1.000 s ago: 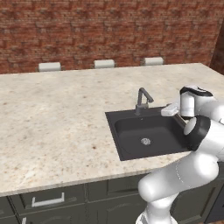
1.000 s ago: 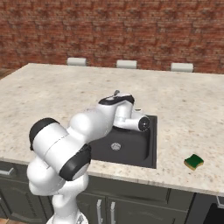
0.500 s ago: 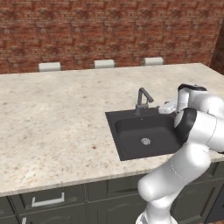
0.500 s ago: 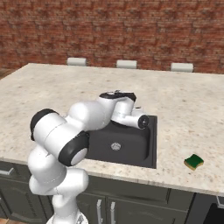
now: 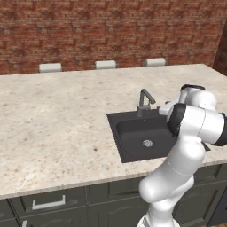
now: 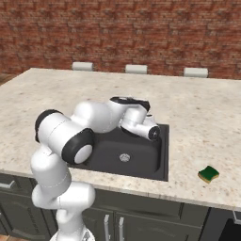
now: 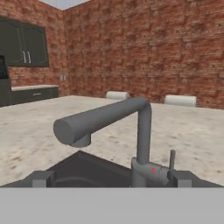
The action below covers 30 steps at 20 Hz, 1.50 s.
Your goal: Soak the sponge with water for a few seconds and then drop it inside the sink.
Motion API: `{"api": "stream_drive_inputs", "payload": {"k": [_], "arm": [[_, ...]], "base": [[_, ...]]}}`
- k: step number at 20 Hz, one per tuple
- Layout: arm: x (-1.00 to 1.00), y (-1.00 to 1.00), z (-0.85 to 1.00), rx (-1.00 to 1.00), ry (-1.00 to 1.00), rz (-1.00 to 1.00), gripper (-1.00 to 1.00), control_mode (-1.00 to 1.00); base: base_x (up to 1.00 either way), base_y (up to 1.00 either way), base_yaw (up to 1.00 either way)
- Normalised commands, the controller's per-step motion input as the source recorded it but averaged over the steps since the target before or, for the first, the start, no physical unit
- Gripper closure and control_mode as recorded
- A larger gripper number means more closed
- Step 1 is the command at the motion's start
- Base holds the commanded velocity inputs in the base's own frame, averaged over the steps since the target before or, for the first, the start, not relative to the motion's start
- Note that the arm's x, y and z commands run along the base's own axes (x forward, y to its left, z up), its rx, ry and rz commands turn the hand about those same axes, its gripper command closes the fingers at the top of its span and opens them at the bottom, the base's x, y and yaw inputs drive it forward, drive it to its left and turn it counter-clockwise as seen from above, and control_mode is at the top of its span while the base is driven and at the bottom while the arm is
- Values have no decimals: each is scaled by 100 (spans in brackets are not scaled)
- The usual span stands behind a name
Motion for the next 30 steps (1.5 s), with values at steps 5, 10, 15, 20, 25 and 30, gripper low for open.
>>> {"api": "stream_drive_inputs", "payload": {"k": [5,10,15,20,25,30], "arm": [[3,0,-14,0,-7,0,-100,-100],[12,0,-1,0,-1,0,-100,-100],[20,0,0,0,-4,0,-100,-100],[19,0,0,0,-2,0,-100,-100],[16,0,-1,0,0,0,-100,-100],[21,0,-5,0,-1,0,-100,-100]], "base": [[0,0,0],[0,0,0],[0,0,0],[0,0,0],[0,0,0],[0,0,0]]}}
